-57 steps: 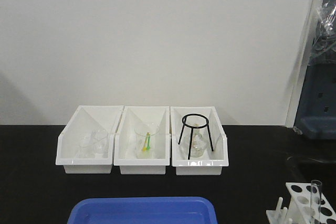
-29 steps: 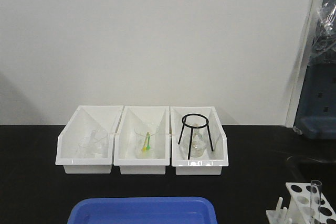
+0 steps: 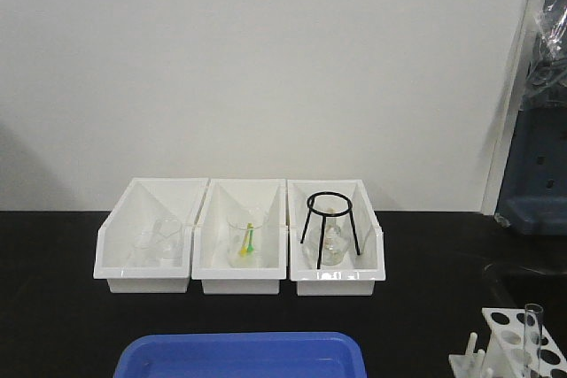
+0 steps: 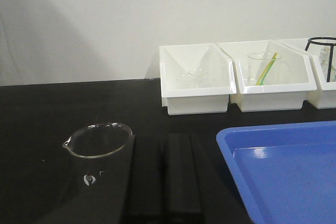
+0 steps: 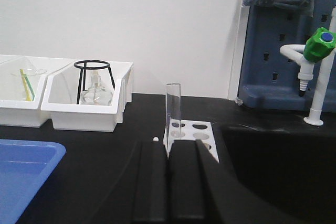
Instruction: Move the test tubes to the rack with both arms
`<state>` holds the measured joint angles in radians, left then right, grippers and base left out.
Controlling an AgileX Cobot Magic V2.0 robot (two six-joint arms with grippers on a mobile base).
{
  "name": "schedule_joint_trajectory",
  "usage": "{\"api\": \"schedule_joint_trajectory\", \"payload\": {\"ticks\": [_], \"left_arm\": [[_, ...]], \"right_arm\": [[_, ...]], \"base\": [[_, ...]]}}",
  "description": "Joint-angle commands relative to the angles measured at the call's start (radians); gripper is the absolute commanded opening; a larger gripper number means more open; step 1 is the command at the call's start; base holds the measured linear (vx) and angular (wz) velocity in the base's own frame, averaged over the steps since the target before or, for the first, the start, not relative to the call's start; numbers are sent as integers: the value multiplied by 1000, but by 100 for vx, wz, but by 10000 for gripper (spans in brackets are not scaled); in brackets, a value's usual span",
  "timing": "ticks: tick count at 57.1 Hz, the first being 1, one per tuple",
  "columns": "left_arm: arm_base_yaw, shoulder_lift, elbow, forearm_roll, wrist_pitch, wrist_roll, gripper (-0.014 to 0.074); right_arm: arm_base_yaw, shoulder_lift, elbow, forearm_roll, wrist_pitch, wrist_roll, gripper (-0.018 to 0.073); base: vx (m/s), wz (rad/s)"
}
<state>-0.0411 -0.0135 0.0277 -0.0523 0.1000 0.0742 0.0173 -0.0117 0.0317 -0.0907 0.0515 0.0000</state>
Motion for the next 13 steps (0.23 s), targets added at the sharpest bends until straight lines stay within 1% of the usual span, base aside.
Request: {"api": "schedule_joint_trajectory", "payload": {"ticks": [1,13], "left_arm": [[2,2,-26,-11,-78,2,-6],[2,2,-26,-11,-78,2,-6]], "right_arm": [[2,-9,12,-12,-77,0,-12],[2,-9,12,-12,-77,0,-12]], "base": [[0,0],[0,0]]}}
